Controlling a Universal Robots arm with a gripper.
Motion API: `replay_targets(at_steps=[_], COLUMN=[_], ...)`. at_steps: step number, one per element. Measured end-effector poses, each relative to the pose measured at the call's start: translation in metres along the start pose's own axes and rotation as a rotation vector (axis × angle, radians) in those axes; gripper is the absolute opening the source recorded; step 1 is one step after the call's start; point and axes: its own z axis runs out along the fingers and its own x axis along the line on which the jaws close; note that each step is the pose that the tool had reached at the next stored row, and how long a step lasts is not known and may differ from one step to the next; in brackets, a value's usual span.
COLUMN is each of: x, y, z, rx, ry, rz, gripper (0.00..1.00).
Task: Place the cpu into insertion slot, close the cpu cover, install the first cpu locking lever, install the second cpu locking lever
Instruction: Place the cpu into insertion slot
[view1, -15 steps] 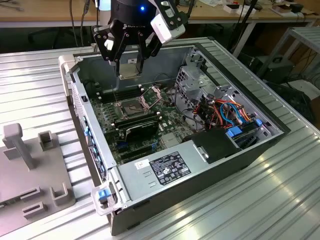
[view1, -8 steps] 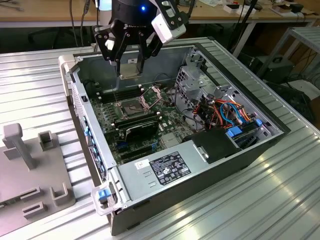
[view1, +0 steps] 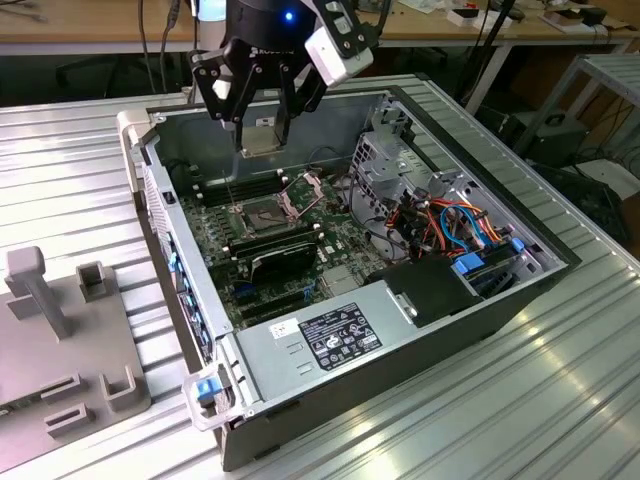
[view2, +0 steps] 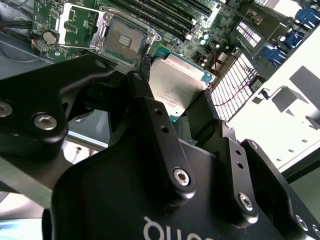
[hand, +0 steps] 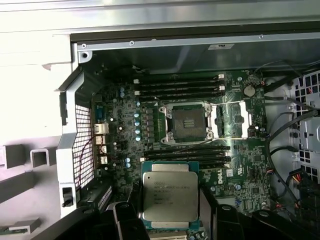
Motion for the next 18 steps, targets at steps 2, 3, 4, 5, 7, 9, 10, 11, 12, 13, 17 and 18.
replay_targets(at_steps=[2, 3, 4, 5, 7, 9, 10, 11, 12, 13, 17, 18], x=[-0.0011, -0.0015, -0.0018, -0.0021, -0.003, -0.004, -0.0045, -0.005, -0.0057, -0.0057, -0.0058, -0.0059], y=[0.0018, 0.0024, 0.003, 0.0035, 0.005, 0.0066, 0.0074, 0.008, 0.0086, 0.0085, 0.0086, 0.0086], z=[0.0004, 0.0005, 0.0007, 0.0008, 0.0015, 0.0022, 0.0025, 0.0027, 0.0029, 0.0029, 0.0029, 0.0029], rx=[0.0009, 0.001, 0.0012, 0.0013, 0.0016, 0.002, 0.0022, 0.0024, 0.0025, 0.0026, 0.0026, 0.0026], ry=[0.0, -0.0001, 0.0, -0.0001, -0.0001, -0.0001, -0.0002, -0.0001, -0.0001, -0.0002, -0.0001, -0.0001], rz=[0.0, 0.0, 0.0, 0.0, 0.0, 0.0, 0.0, 0.0, 0.0, 0.0, 0.0, 0.0], gripper=[0.54, 0.54, 0.54, 0.54, 0.54, 0.54, 0.54, 0.54, 0.54, 0.54, 0.54, 0.54])
